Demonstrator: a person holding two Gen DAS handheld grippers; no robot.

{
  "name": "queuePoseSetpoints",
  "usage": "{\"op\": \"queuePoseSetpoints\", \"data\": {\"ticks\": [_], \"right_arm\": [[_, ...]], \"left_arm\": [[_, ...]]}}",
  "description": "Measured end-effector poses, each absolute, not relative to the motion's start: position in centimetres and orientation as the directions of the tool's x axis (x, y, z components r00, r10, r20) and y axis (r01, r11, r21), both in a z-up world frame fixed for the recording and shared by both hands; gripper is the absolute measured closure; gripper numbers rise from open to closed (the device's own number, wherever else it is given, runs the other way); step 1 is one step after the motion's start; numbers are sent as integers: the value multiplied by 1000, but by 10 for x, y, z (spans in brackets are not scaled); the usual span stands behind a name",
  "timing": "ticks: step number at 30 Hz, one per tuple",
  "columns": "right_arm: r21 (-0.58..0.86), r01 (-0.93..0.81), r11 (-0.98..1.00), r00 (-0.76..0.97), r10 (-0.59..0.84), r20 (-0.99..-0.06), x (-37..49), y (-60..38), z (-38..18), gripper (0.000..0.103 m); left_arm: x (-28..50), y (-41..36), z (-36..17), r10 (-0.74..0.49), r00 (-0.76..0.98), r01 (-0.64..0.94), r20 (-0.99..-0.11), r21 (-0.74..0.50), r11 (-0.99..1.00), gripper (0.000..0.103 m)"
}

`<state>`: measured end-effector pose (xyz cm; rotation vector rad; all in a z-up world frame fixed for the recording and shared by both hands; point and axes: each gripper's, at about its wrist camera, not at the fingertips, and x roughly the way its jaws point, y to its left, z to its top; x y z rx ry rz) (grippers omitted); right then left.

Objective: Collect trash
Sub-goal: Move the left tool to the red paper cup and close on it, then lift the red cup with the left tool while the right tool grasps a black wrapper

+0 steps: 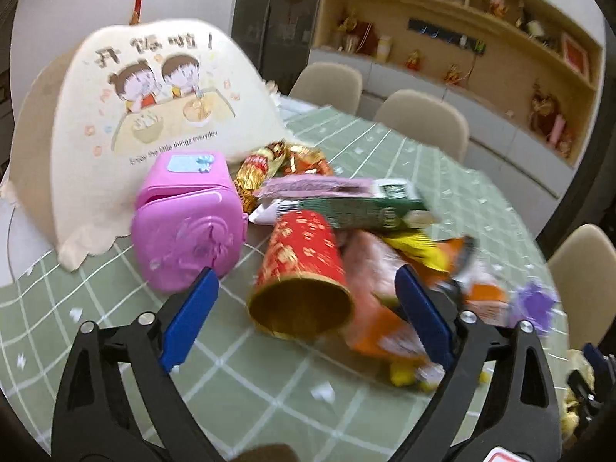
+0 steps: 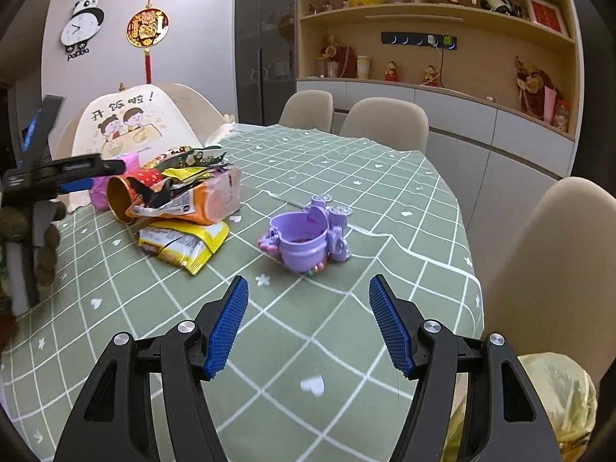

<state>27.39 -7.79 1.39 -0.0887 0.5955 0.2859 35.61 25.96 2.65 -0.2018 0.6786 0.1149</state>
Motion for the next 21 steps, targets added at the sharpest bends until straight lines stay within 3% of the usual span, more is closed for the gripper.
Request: {"op": "queuePoseSetpoints", "data": {"ticks": [2,4,5,8,17,21], "right_arm": [[0,-300,954,783,246,-571,281,-71,15,41],[7,-321,947,772,266,-577,290,-60,18,41],[7,-331,943,769,275,-577,293,-54,19,41],[-4,-371,928,759,301,-577,305,-31,26,41],[-32,-484,875,724,380,-575,331,48,45,41],[-7,-501,865,697,399,-596,352,82,42,41]], "left_arm": [[370,266,18,40,749,-185,-661,-151,971,17],[377,274,10,11,726,-191,-688,-186,964,28],[377,278,6,-24,719,-177,-694,-216,960,41],[362,280,7,-38,730,-173,-682,-238,956,49],[276,278,23,6,777,-224,-629,-268,937,49],[263,278,32,108,816,-258,-568,-191,947,49]]}}
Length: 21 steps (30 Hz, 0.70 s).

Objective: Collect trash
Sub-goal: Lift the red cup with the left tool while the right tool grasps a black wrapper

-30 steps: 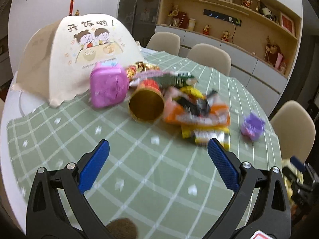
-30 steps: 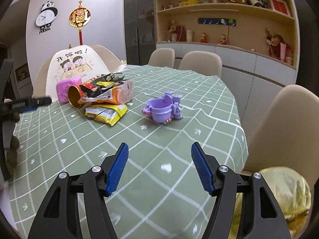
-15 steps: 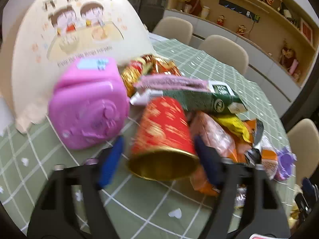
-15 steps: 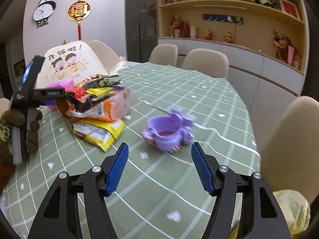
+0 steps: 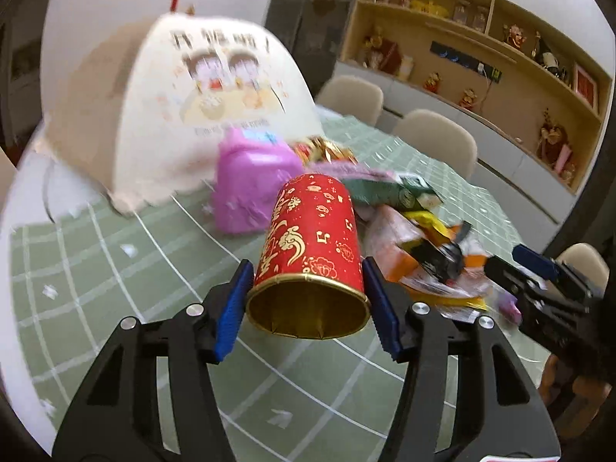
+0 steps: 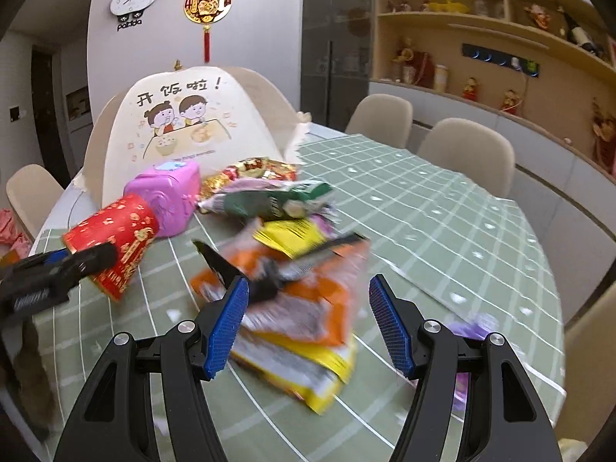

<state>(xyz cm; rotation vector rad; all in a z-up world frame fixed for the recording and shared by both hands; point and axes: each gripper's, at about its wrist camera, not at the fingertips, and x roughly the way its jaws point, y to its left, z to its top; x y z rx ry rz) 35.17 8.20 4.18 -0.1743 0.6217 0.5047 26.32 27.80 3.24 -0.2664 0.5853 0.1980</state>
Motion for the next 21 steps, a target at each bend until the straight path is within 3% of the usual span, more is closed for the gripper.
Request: {"op": "queuePoseSetpoints", "data": {"ticks": [6,8,10,12,13,21], "right_arm": [[69,-479,875,628,396,-670,385,104,18,48],[51,-480,876,626,382,-680,386,106,14,56],[53,-509,859,598,398,-696,382,109,13,82],[60,-525,849,592,415,-691,376,108,15,84],[47,-528,848,599,411,-687,371,107,17,92],[35,-531,847,646,431,-630,337,82,45,98]], "left_arm": [[262,292,32,96,821,-265,-563,-225,938,48],[264,296,29,88,815,-267,-573,-236,934,48],[264,297,27,64,811,-258,-581,-259,931,48],[262,296,28,51,817,-246,-575,-266,932,48],[262,295,29,48,820,-240,-570,-267,933,47],[260,287,29,31,822,-217,-569,-262,940,47]]}}
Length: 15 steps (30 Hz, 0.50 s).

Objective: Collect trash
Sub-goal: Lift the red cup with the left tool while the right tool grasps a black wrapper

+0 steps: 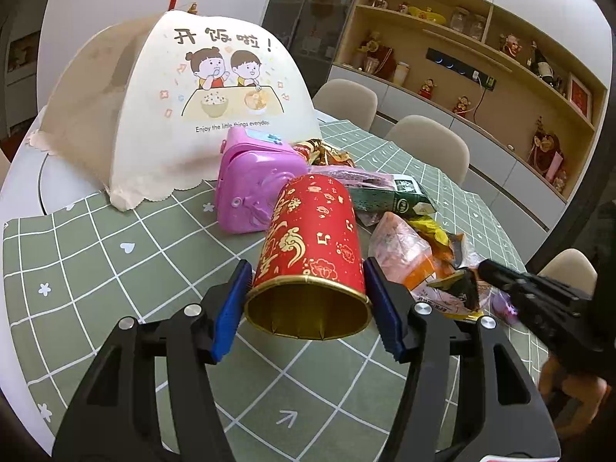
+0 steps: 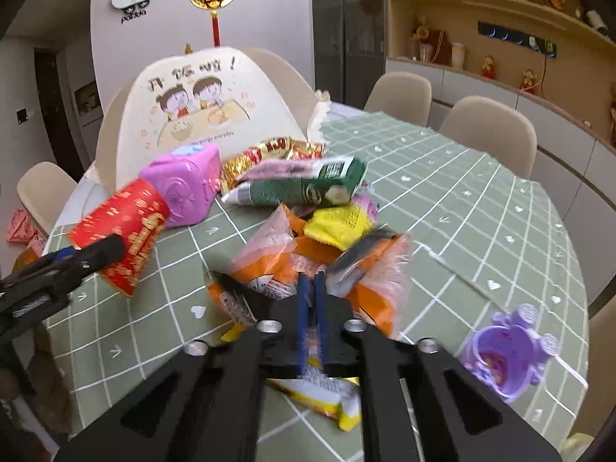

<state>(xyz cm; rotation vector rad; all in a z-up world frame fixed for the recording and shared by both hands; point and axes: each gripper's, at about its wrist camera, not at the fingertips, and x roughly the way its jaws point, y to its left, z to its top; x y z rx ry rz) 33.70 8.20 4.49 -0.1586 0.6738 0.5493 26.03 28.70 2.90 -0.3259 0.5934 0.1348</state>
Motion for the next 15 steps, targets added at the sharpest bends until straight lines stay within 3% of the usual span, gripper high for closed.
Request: {"op": "queuePoseSetpoints", "data": {"ticks": [9,15], "right_arm": [[30,-507,861,681,422,-599,317,56,54,97],[109,-497,861,619,440,-651,339,74,36,97]], "left_arm": [[238,272,37,12,845,-200,-535,-296,934,45],[236,272,36,13,859,-192,-512,-299,935,44]]}}
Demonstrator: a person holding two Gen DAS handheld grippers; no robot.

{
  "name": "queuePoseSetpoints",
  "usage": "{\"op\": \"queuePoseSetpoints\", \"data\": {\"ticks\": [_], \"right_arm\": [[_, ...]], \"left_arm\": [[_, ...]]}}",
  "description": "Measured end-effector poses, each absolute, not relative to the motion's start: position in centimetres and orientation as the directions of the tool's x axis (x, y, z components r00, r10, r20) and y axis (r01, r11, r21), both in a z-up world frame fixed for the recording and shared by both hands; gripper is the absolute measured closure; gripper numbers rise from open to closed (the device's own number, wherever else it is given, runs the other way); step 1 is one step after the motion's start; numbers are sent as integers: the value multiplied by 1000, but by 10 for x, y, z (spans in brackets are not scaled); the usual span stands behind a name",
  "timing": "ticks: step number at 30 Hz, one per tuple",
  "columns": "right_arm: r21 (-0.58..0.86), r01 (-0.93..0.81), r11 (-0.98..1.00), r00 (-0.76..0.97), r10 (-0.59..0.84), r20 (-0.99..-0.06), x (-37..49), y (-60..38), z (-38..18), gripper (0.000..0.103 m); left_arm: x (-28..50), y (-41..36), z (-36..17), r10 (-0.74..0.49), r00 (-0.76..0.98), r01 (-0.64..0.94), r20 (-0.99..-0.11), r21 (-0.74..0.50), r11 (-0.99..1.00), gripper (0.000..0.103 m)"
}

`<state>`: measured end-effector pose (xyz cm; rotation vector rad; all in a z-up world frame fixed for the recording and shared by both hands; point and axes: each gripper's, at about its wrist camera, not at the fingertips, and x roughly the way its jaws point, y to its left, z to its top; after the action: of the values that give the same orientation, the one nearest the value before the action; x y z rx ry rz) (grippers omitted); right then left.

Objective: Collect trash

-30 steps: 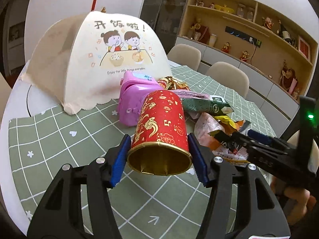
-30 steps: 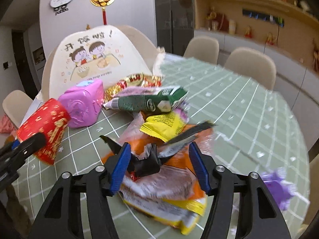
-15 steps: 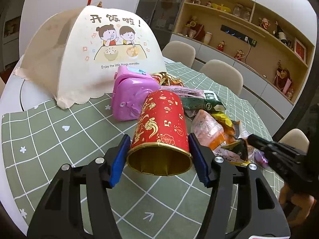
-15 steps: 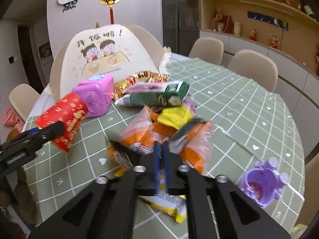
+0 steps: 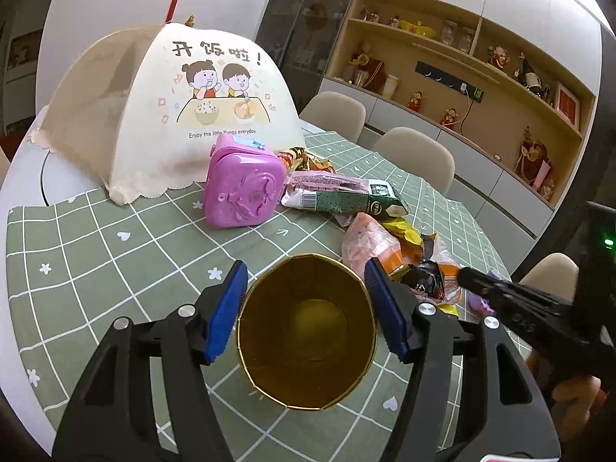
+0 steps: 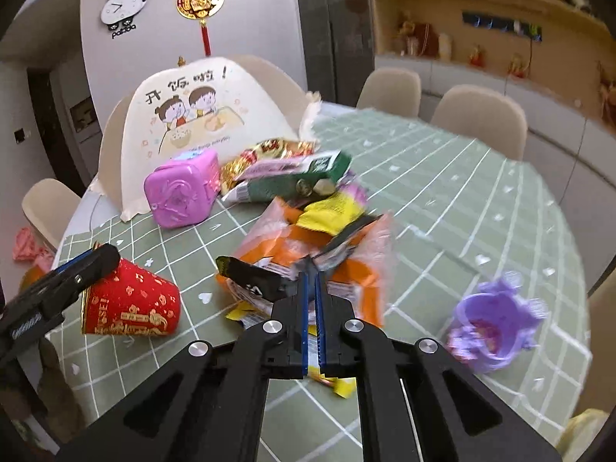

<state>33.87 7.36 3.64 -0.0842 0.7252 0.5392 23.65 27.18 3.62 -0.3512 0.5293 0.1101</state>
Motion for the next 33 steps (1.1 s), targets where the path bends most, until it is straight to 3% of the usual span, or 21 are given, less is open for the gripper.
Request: {"op": "queuePoseSetpoints", "data": {"ticks": [6,11,15,17,20,21,22,23,27,30,33], "right_arm": [[92,-429,899,598,359,-717,370,93,14,96],[86,-483,871,554,380,-741,365,97,2,90],[93,-524,847,476,382,-792,365,96,-6,87],[105,-524,845,475,392,-787,362,92,-2,87],[94,-553,828,553,449,-702,341,81,13,87],[69,-571,818,565,452,-690,335,82,16,82],[48,-580,813,579,454,-677,329,82,18,67],[50,-584,810,589,465,-661,327,81,21,63],[137,-566,813,634,536,-558,326,72,37,58],[192,-505,841,635,513,-578,346,78,39,58],[164,-474,865,603,455,-656,374,94,21,57]], "left_arm": [[235,275,34,2,849,-194,-529,-308,931,41],[224,273,27,-101,794,-132,-599,-332,934,40],[207,268,29,-102,783,-92,-614,-277,957,38],[202,268,31,-132,776,-66,-617,-288,955,35],[196,266,34,-165,770,-33,-617,-296,955,34],[194,266,35,-156,772,-33,-616,-285,958,33],[194,265,35,-146,773,-40,-617,-276,960,33],[196,264,33,-124,771,-55,-624,-259,964,33],[204,263,24,-94,746,-88,-660,-237,967,33],[210,264,19,-62,733,-116,-677,-214,970,33],[212,267,15,-47,727,-138,-685,-213,967,33]]}}
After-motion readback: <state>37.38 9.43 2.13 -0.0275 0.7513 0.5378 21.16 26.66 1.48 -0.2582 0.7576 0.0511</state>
